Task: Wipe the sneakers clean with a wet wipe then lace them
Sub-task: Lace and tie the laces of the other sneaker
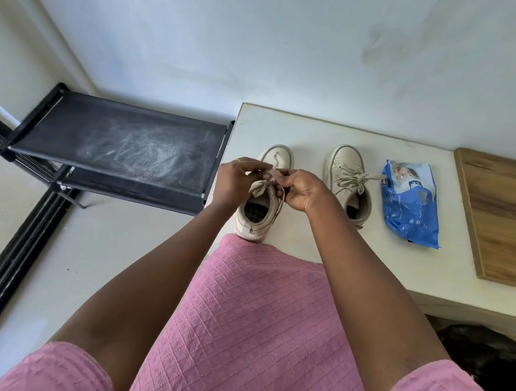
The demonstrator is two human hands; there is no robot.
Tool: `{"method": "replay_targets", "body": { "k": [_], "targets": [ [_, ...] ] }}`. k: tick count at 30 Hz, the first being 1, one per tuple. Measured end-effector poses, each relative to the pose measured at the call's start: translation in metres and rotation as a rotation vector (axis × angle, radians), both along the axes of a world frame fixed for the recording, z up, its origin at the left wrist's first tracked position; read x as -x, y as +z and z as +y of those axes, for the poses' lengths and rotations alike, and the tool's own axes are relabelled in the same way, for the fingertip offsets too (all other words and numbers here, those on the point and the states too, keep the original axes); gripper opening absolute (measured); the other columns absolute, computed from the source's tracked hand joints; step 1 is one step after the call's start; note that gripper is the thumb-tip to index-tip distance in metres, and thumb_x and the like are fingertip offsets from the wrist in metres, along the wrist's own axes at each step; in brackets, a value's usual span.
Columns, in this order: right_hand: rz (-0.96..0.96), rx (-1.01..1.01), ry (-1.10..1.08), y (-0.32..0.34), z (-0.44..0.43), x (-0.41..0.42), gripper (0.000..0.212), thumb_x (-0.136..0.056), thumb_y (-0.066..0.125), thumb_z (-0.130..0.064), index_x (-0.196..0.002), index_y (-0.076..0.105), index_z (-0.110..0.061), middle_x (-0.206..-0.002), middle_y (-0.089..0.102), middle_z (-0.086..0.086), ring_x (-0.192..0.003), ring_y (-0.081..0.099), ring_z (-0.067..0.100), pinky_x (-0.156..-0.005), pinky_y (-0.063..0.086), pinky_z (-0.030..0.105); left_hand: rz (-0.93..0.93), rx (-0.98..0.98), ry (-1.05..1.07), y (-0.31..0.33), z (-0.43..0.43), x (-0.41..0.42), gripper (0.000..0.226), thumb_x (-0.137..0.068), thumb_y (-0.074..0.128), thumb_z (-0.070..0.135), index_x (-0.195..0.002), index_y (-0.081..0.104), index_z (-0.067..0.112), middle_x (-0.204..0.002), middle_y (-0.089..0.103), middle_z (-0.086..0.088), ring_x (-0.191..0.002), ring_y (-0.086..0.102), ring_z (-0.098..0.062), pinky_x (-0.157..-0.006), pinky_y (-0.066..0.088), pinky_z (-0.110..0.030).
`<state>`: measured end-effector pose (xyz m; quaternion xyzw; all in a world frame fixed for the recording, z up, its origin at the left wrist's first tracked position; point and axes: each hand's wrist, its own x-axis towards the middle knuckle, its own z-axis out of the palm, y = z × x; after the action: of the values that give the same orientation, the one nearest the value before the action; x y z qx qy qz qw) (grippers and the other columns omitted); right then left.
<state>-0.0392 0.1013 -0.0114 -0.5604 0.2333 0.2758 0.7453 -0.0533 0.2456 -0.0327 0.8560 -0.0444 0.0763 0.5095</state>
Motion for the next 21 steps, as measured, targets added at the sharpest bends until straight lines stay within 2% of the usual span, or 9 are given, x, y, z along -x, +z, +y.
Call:
{"method": "replay_targets", "body": {
  "k": [2, 4, 5, 7, 10, 15, 19, 21],
  "targets": [
    [0.024, -0.024, -0.021, 0.002, 0.000, 0.002, 0.025, -0.090, 0.046, 0.008, -0.075, 0.056, -0.009, -0.050, 0.064, -0.003, -0.039, 0.055, 0.005, -0.051, 0.031, 0.019, 0.058, 0.005, 0.043, 0.000, -0.005, -0.004, 0.014, -0.076, 0.073, 0.009, -0.090, 0.075, 0.011, -0.091, 0.073, -0.006, -0.075, 0.062, 0.009, -0.075, 0.049, -0.014],
    [0.077, -0.060, -0.065, 0.003, -0.001, 0.003, 0.027, -0.090, 0.046, 0.009, -0.071, 0.055, -0.009, -0.048, 0.064, -0.001, -0.037, 0.055, 0.007, -0.054, 0.031, 0.021, 0.023, -0.147, 0.020, -0.001, -0.009, -0.003, 0.013, -0.082, 0.065, 0.013, -0.092, 0.074, 0.012, -0.094, 0.072, -0.008, -0.084, 0.066, -0.014, -0.077, 0.050, -0.033],
    [0.111, -0.079, -0.081, 0.004, -0.001, 0.003, 0.027, -0.090, 0.046, 0.009, -0.072, 0.055, -0.009, -0.048, 0.064, 0.000, -0.038, 0.056, 0.009, -0.055, 0.032, 0.021, 0.001, -0.219, 0.010, -0.001, -0.011, -0.003, 0.015, -0.084, 0.061, 0.015, -0.093, 0.072, 0.012, -0.096, 0.071, -0.008, -0.087, 0.065, -0.024, -0.076, 0.049, -0.037],
    [0.166, -0.096, -0.095, 0.005, -0.004, 0.003, 0.025, -0.089, 0.045, 0.009, -0.074, 0.056, -0.007, -0.049, 0.063, 0.003, -0.046, 0.055, 0.013, -0.055, 0.034, 0.022, -0.011, -0.245, -0.002, -0.002, -0.012, -0.001, 0.018, -0.084, 0.057, 0.013, -0.094, 0.071, 0.011, -0.096, 0.070, -0.009, -0.088, 0.064, -0.029, -0.075, 0.049, -0.037],
    [0.192, -0.038, -0.050, 0.009, -0.008, 0.002, 0.021, -0.088, 0.047, 0.008, -0.074, 0.057, -0.004, -0.053, 0.060, 0.007, -0.051, 0.053, 0.015, -0.050, 0.045, 0.024, 0.000, -0.204, -0.016, -0.003, -0.011, 0.001, 0.018, -0.082, 0.057, 0.001, -0.093, 0.070, 0.008, -0.094, 0.069, -0.009, -0.086, 0.064, -0.026, -0.075, 0.048, -0.031],
    [0.062, 0.076, 0.107, 0.013, -0.008, -0.007, 0.017, -0.084, 0.053, 0.012, -0.076, 0.061, -0.001, -0.057, 0.064, 0.007, -0.048, 0.062, 0.013, -0.049, 0.055, 0.021, -0.033, -0.173, -0.042, -0.006, -0.002, -0.001, 0.026, -0.078, 0.054, -0.013, -0.091, 0.070, 0.003, -0.091, 0.067, -0.013, -0.081, 0.063, -0.019, -0.071, 0.045, -0.014],
    [-0.002, 0.130, 0.220, 0.013, -0.011, -0.013, 0.025, -0.081, 0.050, 0.020, -0.072, 0.058, -0.001, -0.050, 0.062, 0.005, -0.050, 0.063, 0.015, -0.051, 0.055, 0.021, -0.059, -0.150, -0.074, -0.006, 0.001, -0.001, 0.025, -0.078, 0.053, -0.014, -0.090, 0.069, 0.002, -0.089, 0.067, -0.014, -0.078, 0.064, -0.019, -0.073, 0.053, -0.029],
    [-0.001, 0.146, 0.249, 0.014, -0.011, -0.015, 0.025, -0.081, 0.050, 0.020, -0.071, 0.058, -0.001, -0.049, 0.062, 0.005, -0.048, 0.063, 0.014, -0.050, 0.055, 0.021, -0.055, -0.141, -0.081, -0.006, 0.001, -0.001, 0.023, -0.080, 0.053, -0.014, -0.090, 0.068, 0.001, -0.089, 0.066, -0.014, -0.076, 0.063, -0.018, -0.071, 0.052, -0.028]
  ]
}}
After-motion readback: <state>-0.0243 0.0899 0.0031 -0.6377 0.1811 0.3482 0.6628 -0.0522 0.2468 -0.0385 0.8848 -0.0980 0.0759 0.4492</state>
